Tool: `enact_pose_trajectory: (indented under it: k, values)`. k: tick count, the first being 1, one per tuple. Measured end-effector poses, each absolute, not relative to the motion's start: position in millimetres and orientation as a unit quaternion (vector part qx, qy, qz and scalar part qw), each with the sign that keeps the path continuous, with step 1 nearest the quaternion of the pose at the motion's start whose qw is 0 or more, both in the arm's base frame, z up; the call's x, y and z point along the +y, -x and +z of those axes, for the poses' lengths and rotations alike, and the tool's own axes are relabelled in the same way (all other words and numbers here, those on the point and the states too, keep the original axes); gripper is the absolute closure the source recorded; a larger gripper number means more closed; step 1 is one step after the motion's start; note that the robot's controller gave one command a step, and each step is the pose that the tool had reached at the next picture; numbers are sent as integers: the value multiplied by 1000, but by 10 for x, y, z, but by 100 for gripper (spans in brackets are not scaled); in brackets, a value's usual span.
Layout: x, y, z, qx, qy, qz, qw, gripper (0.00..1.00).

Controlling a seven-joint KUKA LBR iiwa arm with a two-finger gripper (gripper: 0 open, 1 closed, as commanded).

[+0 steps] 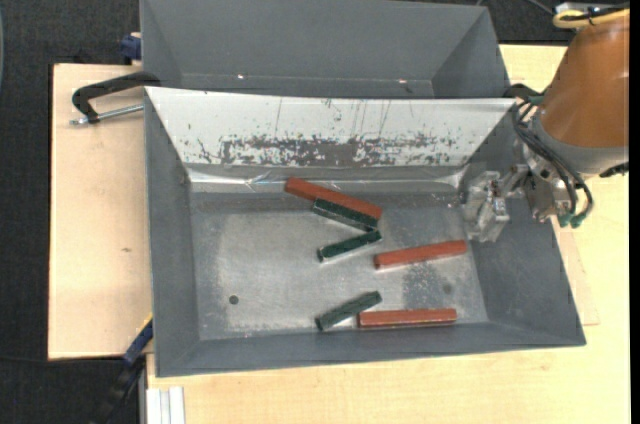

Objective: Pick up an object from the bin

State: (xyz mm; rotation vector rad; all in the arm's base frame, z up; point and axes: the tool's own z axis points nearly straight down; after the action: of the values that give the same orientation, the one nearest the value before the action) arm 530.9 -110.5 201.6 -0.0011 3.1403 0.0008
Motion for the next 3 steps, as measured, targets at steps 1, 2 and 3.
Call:
enact_pose_trajectory:
  k: [1,2,3]
  values:
    - [-1105,-5309,2016,1000,1,0,1,100]
    - [-1118,-5009,1592,1000,-23,0,2,100]
    - [-1208,-4986,1514,1000,-29,0,0,100]
